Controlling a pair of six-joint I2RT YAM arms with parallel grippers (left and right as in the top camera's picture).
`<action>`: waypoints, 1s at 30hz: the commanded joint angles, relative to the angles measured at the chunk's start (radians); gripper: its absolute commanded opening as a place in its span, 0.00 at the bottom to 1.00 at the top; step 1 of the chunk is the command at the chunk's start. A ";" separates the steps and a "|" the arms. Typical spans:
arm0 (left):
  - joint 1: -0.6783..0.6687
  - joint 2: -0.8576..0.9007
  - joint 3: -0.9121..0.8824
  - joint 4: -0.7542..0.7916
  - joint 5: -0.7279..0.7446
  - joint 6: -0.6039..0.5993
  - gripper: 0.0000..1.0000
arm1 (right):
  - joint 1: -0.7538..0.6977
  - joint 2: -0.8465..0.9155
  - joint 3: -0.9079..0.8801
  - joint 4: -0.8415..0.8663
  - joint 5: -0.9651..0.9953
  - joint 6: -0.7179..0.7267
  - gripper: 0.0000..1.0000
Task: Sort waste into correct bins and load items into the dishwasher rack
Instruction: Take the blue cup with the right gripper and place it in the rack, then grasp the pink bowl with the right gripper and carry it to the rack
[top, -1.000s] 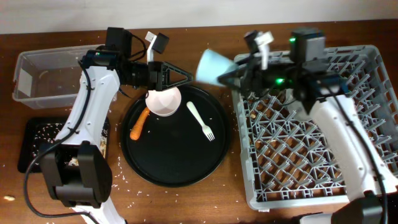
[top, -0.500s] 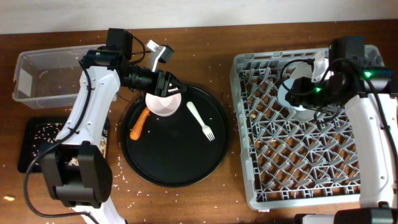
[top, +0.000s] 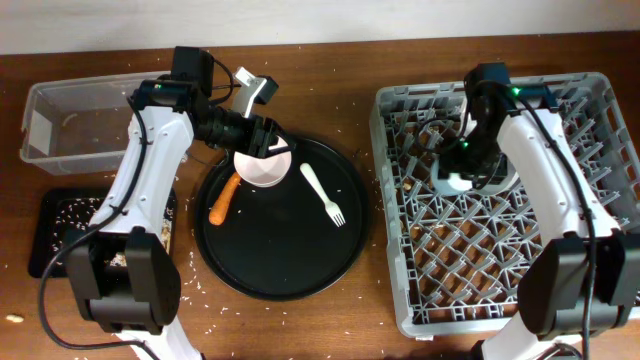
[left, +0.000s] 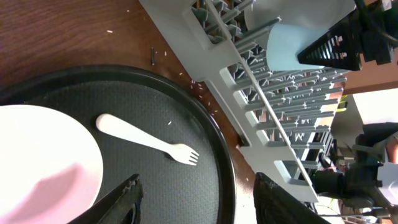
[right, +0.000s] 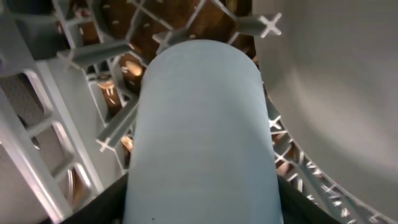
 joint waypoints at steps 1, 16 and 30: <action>0.000 0.000 0.018 0.001 -0.004 0.009 0.57 | -0.001 0.001 0.012 0.011 -0.046 0.005 0.91; 0.003 -0.003 0.024 -0.018 -0.373 -0.132 0.56 | 0.306 0.010 0.303 0.067 -0.160 0.033 0.88; 0.058 -0.031 0.074 -0.080 -0.659 -0.359 0.57 | 0.569 0.416 0.303 0.531 -0.145 0.234 0.51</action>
